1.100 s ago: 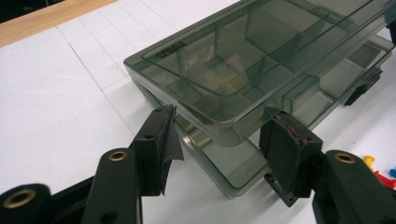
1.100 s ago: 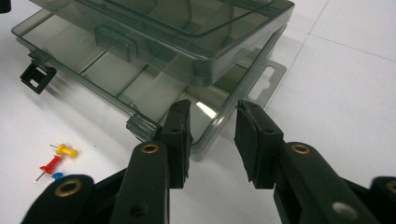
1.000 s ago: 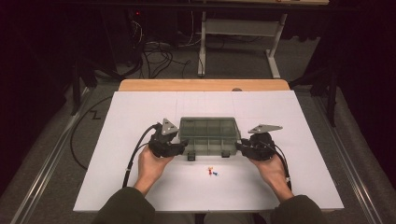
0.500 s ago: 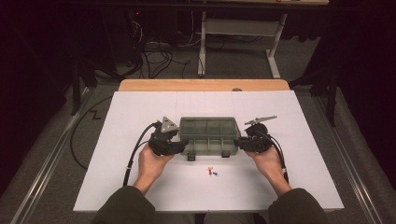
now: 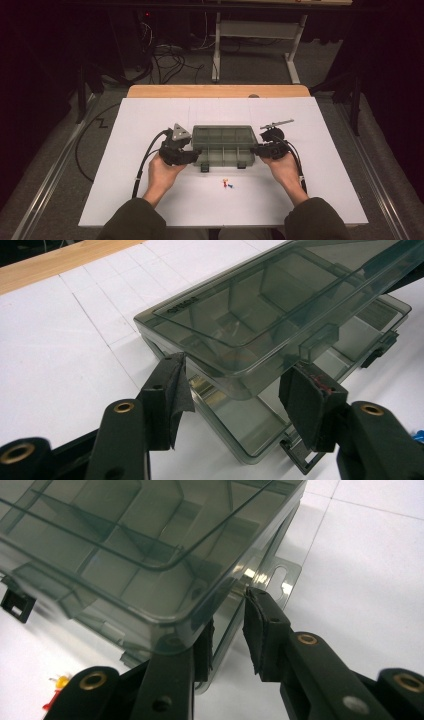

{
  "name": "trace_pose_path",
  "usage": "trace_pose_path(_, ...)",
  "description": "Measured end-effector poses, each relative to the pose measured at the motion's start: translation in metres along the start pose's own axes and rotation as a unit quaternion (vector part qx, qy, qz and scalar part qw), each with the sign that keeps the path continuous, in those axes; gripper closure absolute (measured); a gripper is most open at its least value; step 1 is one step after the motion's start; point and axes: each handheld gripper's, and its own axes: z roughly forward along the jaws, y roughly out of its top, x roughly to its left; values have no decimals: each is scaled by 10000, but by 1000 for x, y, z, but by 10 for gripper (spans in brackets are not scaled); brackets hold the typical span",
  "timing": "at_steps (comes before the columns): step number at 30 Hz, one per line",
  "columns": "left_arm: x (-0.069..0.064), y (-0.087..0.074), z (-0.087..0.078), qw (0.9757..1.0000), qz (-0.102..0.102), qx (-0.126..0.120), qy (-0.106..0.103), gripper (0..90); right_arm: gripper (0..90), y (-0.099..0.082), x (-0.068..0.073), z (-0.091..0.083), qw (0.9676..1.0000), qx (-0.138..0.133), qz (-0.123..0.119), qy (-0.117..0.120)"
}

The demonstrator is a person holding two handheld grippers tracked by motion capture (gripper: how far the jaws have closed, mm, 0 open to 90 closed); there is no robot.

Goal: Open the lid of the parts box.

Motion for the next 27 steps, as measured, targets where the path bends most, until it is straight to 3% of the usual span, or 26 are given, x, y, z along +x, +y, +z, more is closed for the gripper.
trace_pose_path(8,2,1,2,10000,-20,19,4,445,752,1,-5,5,9999,-3,134,-70)
trace_pose_path(16,2,3,2,10000,-43,8,8,443,752,3,-5,7,9999,-14,113,-117)
trace_pose_path(27,3,4,3,10000,-69,10,22,442,740,5,-6,9,9998,22,201,-58)
